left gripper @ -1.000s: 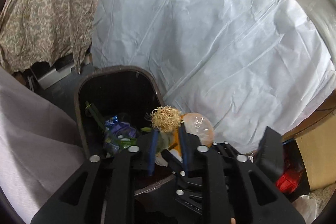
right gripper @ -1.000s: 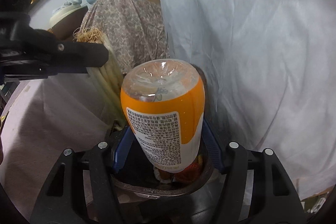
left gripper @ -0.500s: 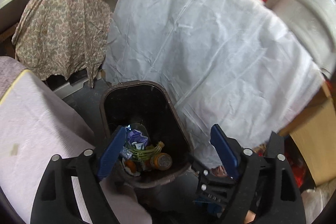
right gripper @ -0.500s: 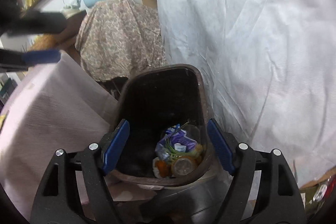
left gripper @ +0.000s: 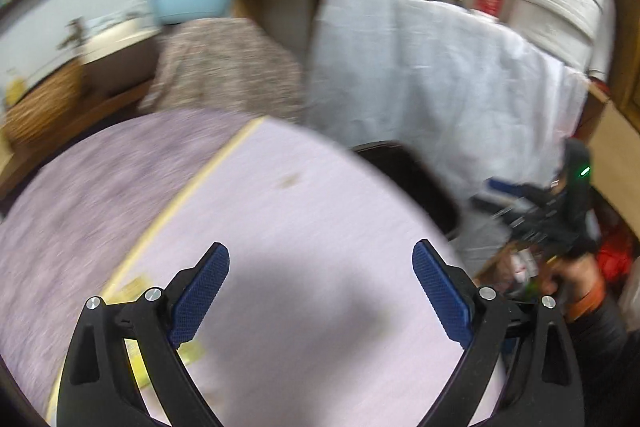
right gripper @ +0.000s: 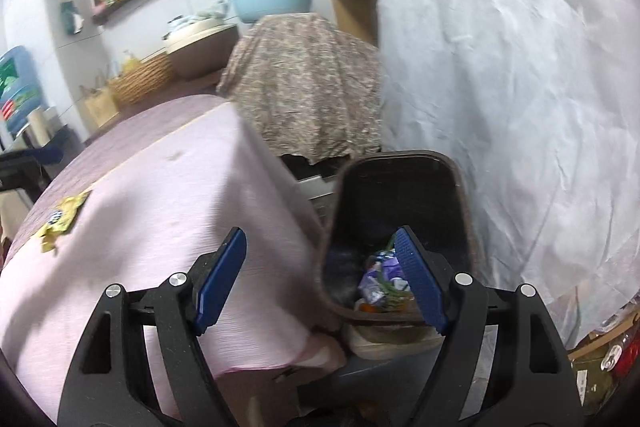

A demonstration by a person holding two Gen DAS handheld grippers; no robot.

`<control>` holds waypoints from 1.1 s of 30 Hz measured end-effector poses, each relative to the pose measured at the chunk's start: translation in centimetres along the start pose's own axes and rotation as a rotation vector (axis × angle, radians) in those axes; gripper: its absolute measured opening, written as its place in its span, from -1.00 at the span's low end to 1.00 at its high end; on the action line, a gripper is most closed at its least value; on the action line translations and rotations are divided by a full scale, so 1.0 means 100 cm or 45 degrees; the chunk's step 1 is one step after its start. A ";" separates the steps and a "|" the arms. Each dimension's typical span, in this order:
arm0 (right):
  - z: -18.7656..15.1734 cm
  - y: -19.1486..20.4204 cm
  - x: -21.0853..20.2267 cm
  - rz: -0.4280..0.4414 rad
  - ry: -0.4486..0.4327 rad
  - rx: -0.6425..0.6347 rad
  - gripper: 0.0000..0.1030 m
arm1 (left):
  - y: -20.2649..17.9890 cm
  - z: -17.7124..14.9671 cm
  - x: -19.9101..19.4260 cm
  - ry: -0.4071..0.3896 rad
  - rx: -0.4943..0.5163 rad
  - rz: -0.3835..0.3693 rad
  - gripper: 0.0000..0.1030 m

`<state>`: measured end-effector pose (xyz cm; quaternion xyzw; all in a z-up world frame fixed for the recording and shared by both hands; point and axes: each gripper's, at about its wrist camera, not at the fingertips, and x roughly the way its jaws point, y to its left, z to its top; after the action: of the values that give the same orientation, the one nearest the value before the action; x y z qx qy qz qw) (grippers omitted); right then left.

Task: Collect trash
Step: 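Move the left tool back to the table and grasp the yellow chip bag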

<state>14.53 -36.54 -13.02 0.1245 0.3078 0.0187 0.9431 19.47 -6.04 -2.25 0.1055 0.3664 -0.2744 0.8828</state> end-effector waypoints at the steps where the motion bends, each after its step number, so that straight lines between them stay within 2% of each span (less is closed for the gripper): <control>1: 0.000 0.007 -0.001 0.014 0.004 -0.010 0.49 | 0.009 -0.009 -0.006 0.006 0.002 0.032 0.78; 6: -0.007 0.040 -0.011 0.057 0.007 -0.076 0.49 | 0.059 -0.054 -0.024 0.099 0.025 0.188 0.78; 11: -0.011 0.062 -0.015 0.096 0.013 -0.109 0.49 | 0.090 -0.078 -0.016 0.196 0.040 0.241 0.74; 17: -0.014 0.075 -0.017 0.110 0.026 -0.128 0.49 | 0.095 -0.084 -0.005 0.219 0.113 0.250 0.59; 20: -0.014 0.078 -0.019 0.110 0.030 -0.130 0.49 | 0.095 -0.085 0.008 0.260 0.144 0.265 0.40; 23: -0.013 0.081 -0.021 0.115 0.029 -0.129 0.49 | 0.094 -0.082 0.012 0.250 0.134 0.252 0.24; 24: -0.013 0.082 -0.022 0.117 0.026 -0.129 0.49 | 0.094 -0.081 0.013 0.248 0.120 0.242 0.11; 25: -0.012 0.084 -0.024 0.122 0.022 -0.129 0.49 | 0.095 -0.080 0.014 0.246 0.094 0.213 -0.11; 28: -0.010 0.091 -0.028 0.136 0.009 -0.143 0.49 | 0.094 -0.079 0.016 0.240 0.041 0.194 -0.56; 33: -0.009 0.102 -0.032 0.167 -0.002 -0.170 0.49 | 0.112 -0.079 0.012 0.187 -0.172 0.136 -0.86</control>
<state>11.78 -26.79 -9.36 0.0814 0.2962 0.1009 0.9463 21.85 5.79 -8.85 0.0848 0.4417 -0.1933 0.8720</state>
